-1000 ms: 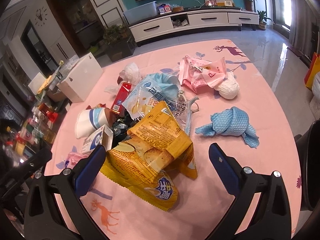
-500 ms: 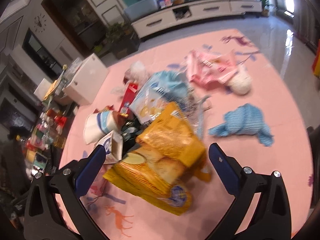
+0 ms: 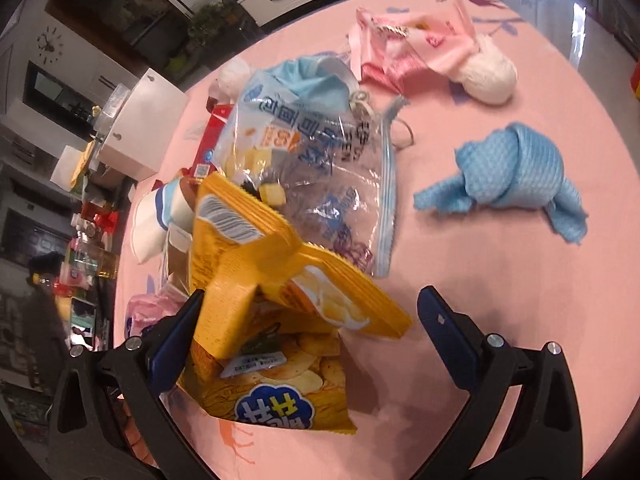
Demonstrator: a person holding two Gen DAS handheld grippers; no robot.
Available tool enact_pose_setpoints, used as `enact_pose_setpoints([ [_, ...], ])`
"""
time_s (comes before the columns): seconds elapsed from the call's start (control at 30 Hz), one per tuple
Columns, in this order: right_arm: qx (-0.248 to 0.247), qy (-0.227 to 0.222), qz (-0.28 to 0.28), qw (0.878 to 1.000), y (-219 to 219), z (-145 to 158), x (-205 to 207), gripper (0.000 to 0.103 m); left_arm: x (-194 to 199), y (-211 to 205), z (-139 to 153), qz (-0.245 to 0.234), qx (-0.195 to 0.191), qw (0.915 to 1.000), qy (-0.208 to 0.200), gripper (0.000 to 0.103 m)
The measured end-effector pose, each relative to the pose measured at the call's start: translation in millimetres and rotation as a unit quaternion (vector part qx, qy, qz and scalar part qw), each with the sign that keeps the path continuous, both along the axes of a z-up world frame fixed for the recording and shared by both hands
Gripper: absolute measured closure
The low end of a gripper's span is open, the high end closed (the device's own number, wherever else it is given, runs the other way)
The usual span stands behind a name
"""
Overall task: Collect trash
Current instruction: 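Grasp the pink plastic bag with the left tool while the right tool grasps the yellow chip bag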
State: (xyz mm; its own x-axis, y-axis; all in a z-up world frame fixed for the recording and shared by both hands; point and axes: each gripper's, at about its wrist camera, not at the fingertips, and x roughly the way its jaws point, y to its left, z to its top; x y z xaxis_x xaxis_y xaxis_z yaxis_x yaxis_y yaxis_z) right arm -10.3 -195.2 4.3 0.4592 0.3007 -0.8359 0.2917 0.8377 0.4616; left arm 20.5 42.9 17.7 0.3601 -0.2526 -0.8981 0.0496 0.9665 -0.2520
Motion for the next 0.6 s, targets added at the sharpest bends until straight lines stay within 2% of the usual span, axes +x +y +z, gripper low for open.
enact_pose_setpoints([
  [0.1, 0.023, 0.0, 0.009, 1.0, 0.3, -4.3, -5.1, 0.007, -3.3, 1.7, -1.8, 0.004, -0.004, 1.0, -0.004, 0.034],
  [0.17, 0.038, -0.002, 0.021, 0.999, 3.6, -7.0, -6.5, 0.016, -5.5, 2.0, -1.8, 0.007, -0.008, 0.9999, -0.007, 0.038],
  [0.23, 0.058, -0.003, 0.036, 0.998, 7.6, -8.3, -6.8, 0.032, -8.0, 2.0, -1.3, 0.007, -0.014, 0.9998, -0.011, 0.044],
  [0.27, 0.064, -0.003, 0.044, 0.997, 9.6, -8.1, -7.8, 0.036, -9.4, 1.7, -1.2, 0.006, -0.025, 0.9996, -0.009, 0.046],
  [0.43, 0.003, -0.016, 0.04, 0.999, 16.5, 3.7, -20.4, 0.041, -21.8, 4.8, 7.6, -0.003, -0.054, 0.9985, -0.011, 0.051],
  [0.53, -0.009, -0.041, 0.029, 0.999, 11.9, 18.1, -35.9, 0.041, -31.1, 3.1, 22.4, -0.008, -0.059, 0.9976, -0.035, 0.051],
  [0.6, -0.039, -0.063, 0.012, 0.997, 7.9, 30.9, -48.7, 0.041, -40.2, 0.4, 35.9, -0.013, -0.063, 0.9963, -0.057, 0.051],
])
